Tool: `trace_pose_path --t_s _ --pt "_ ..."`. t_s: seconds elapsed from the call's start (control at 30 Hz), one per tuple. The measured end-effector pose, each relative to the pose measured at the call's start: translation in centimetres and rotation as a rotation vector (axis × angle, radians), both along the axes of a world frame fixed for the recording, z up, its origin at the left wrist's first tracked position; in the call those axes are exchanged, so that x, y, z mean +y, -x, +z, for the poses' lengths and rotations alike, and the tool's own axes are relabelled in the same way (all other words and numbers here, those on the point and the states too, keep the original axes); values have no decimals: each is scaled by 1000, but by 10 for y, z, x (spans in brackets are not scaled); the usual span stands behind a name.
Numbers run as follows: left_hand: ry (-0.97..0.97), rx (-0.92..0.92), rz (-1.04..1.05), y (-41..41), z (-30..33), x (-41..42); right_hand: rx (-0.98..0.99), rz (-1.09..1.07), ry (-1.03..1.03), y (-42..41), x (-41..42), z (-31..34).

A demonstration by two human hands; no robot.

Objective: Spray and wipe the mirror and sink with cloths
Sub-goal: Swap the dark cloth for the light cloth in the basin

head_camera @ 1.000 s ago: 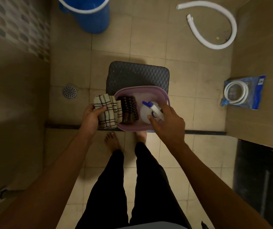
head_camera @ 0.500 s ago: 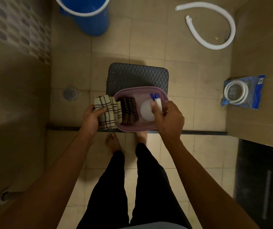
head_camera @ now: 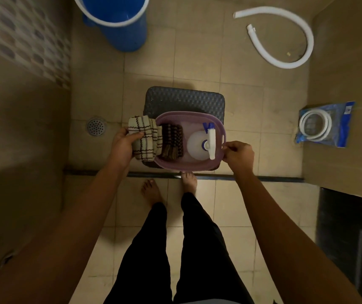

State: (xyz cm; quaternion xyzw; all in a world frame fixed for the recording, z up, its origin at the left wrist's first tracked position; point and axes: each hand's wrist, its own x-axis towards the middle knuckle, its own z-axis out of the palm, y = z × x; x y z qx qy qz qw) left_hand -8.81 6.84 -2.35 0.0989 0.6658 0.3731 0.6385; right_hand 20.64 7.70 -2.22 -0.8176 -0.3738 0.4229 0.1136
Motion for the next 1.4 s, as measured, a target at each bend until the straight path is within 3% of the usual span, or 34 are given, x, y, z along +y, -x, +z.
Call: trace_pose_path --t_s 0.4,0.6,0.7,0.77,0.83,0.93,1.0,1.1,1.4 --pt "-7 -8 -10 2 11 7 -60 27 -65 -7 6 2" --pt "-95 -95 111 7 62 4 -140 -15 -371 7 27 72" --pt "-131 -173 153 -1 98 4 3 83 -517 35 39 103" --pt "-138 -234 178 -12 124 3 199 93 -498 62 44 120" --pt "-159 -288 196 -26 150 4 451 57 -377 88 45 139" --pt "-210 -351 201 -49 181 5 890 30 -13 110 40 162" --pt "-224 -364 211 -60 196 5 1072 32 136 111 34 172" --pt "-218 -310 215 -72 207 2 1153 26 203 110 29 182" --pt "-317 80 222 -57 242 -34 1087 152 203 134 8 228"
